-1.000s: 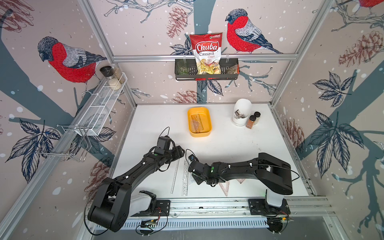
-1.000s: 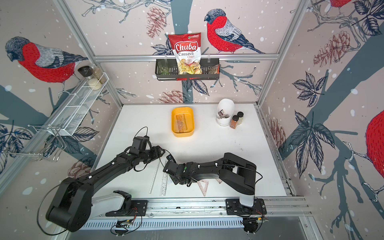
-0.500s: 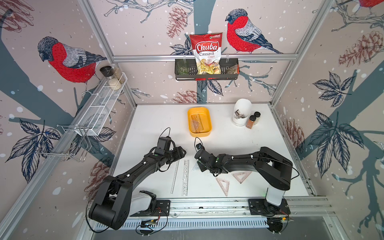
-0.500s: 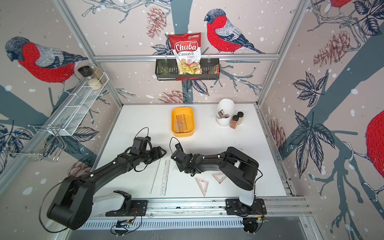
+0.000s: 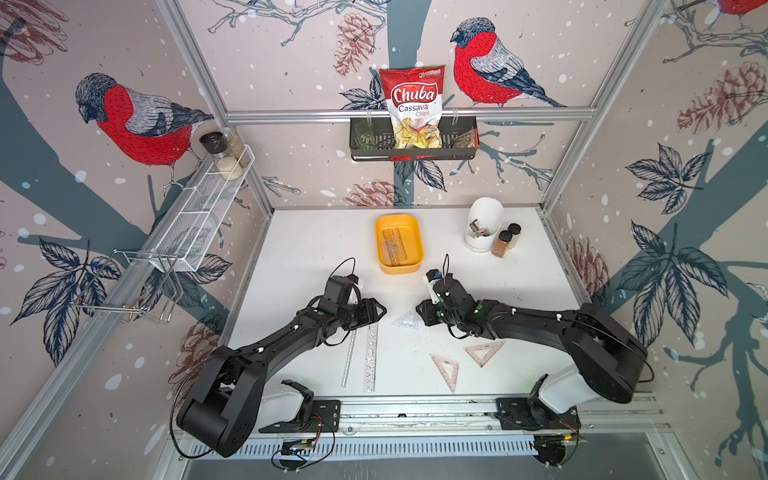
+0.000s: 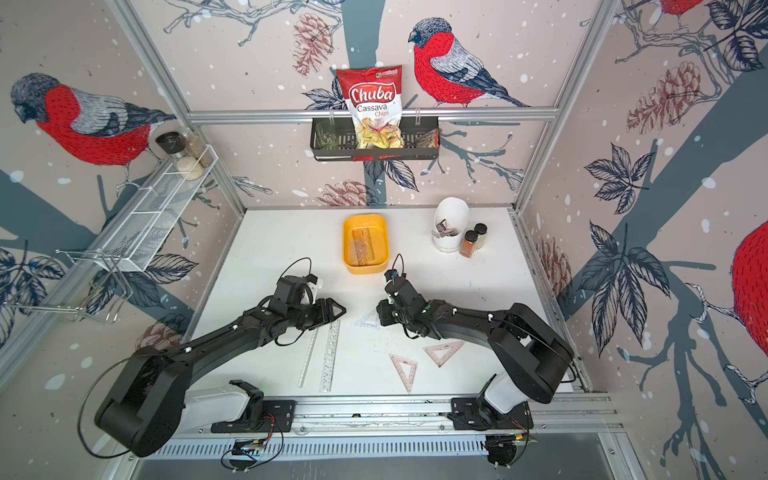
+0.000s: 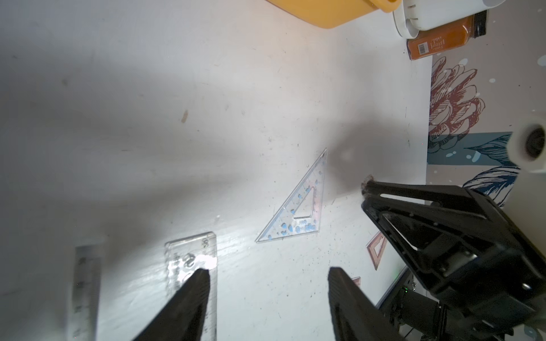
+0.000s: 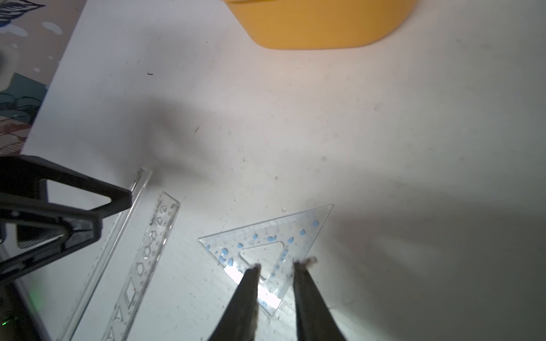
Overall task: Put the scattered rulers into the storage box
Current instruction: Pick up the ruler from the center of the board.
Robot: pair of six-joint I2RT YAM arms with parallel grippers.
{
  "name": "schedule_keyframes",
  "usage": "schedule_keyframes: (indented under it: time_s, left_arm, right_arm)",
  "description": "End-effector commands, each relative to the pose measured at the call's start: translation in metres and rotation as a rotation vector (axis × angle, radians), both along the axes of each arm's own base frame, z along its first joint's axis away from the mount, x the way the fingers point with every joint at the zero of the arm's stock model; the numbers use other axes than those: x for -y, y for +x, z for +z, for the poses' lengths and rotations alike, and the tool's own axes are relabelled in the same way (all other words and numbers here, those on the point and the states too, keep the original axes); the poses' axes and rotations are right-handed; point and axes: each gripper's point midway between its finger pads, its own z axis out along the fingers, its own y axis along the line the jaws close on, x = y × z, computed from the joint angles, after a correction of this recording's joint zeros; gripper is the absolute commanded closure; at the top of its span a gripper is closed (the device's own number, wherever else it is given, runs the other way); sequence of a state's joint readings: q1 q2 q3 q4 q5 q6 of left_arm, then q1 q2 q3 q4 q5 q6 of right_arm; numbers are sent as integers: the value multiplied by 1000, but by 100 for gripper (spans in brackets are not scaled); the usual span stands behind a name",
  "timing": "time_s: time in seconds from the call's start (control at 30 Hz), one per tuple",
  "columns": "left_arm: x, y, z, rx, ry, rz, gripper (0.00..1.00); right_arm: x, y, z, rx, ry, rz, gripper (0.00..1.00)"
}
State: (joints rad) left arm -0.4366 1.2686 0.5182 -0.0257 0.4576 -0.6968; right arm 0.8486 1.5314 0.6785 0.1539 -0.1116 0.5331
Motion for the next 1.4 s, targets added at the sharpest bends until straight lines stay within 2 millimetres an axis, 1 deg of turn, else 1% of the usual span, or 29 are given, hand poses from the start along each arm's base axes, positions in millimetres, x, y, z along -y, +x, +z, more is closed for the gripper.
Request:
schedule_keyframes:
  time_s: [0.0, 0.17, 0.33, 0.67, 0.83, 1.07, 1.17, 1.3, 1.37]
  left_arm:
    - [10, 5, 5, 39, -28, -41, 36]
    - [21, 7, 0, 18, -27, -66, 38]
    - [30, 8, -2, 6, -19, -86, 38]
    - [37, 7, -11, -20, -4, -103, 37]
    - [39, 8, -15, -30, -3, -110, 37]
    - [42, 5, -24, -55, 3, -121, 34]
    - [42, 5, -24, -57, 2, -121, 34]
    - [42, 7, -21, -45, 3, -116, 33]
    - [42, 8, -22, -46, 1, -117, 33]
  right_arm:
    - [-16, -3, 16, -40, 188, 40, 79]
    - [-11, -3, 1, -73, 206, 34, 84]
    - [-9, -2, -6, -82, 203, 36, 86]
    - [-9, -2, -22, -106, 186, 39, 88]
    - [-5, -3, -32, -120, 177, 33, 88]
    - [0, -5, -46, -144, 167, 23, 89]
    - [1, -5, -41, -142, 179, 25, 89]
    - [-3, -2, -24, -110, 205, 34, 88]
    - [-8, -2, -20, -108, 216, 44, 87]
